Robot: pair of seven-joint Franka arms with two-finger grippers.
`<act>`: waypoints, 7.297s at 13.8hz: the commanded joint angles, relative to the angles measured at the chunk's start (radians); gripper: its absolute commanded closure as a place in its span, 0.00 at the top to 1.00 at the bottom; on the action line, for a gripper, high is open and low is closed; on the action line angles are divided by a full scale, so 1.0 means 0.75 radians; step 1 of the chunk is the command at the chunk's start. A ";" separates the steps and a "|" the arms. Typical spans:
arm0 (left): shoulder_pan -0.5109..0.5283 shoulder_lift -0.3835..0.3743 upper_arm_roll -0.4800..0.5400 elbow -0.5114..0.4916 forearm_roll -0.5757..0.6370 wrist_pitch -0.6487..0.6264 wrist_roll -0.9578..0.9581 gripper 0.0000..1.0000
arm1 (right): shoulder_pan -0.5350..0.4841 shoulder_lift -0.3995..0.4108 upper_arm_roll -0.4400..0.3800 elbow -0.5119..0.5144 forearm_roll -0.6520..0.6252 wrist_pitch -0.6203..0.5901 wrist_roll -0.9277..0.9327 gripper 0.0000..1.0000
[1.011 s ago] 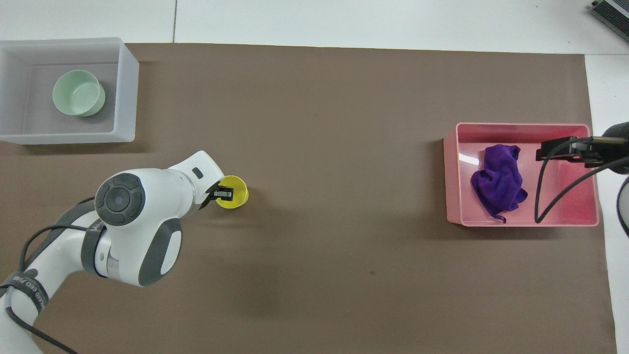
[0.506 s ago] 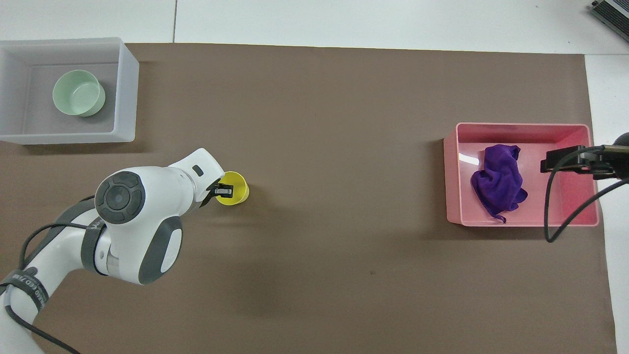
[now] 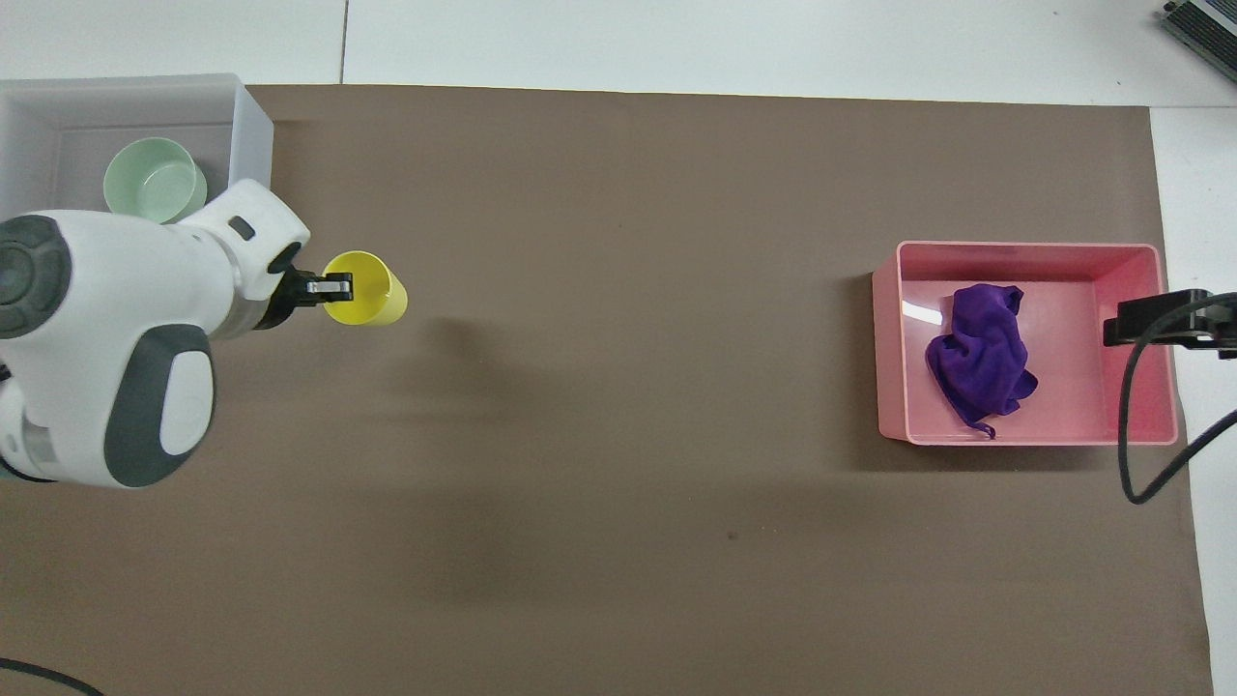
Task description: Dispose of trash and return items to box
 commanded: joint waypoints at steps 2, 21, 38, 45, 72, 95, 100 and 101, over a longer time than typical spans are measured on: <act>0.117 0.060 -0.010 0.131 0.005 -0.040 0.098 0.00 | 0.021 0.028 -0.027 0.044 -0.005 -0.040 0.029 1.00; 0.535 0.683 -0.025 0.918 -0.003 -0.194 0.395 0.00 | 0.023 0.001 -0.007 -0.012 -0.017 -0.047 0.061 1.00; 0.559 0.741 -0.017 0.732 -0.075 0.062 0.403 0.00 | 0.017 0.030 0.001 -0.001 -0.005 -0.043 0.076 1.00; 0.551 0.739 -0.013 0.765 -0.048 -0.024 0.409 0.05 | 0.021 0.016 0.001 -0.018 -0.025 -0.055 0.059 1.00; 0.146 -0.186 -0.021 0.192 0.119 -0.584 0.387 1.00 | 0.023 -0.001 0.001 -0.099 -0.011 0.078 0.074 1.00; 0.169 -0.090 -0.015 0.452 0.117 -0.836 0.301 1.00 | 0.027 -0.011 0.003 -0.140 -0.029 0.150 0.055 1.00; 0.169 -0.092 -0.013 0.450 0.117 -0.844 0.307 1.00 | 0.056 0.007 0.003 -0.087 -0.052 0.092 0.063 1.00; 0.169 -0.092 -0.011 0.450 0.117 -0.846 0.309 1.00 | 0.058 0.007 0.003 -0.087 -0.048 0.092 0.065 1.00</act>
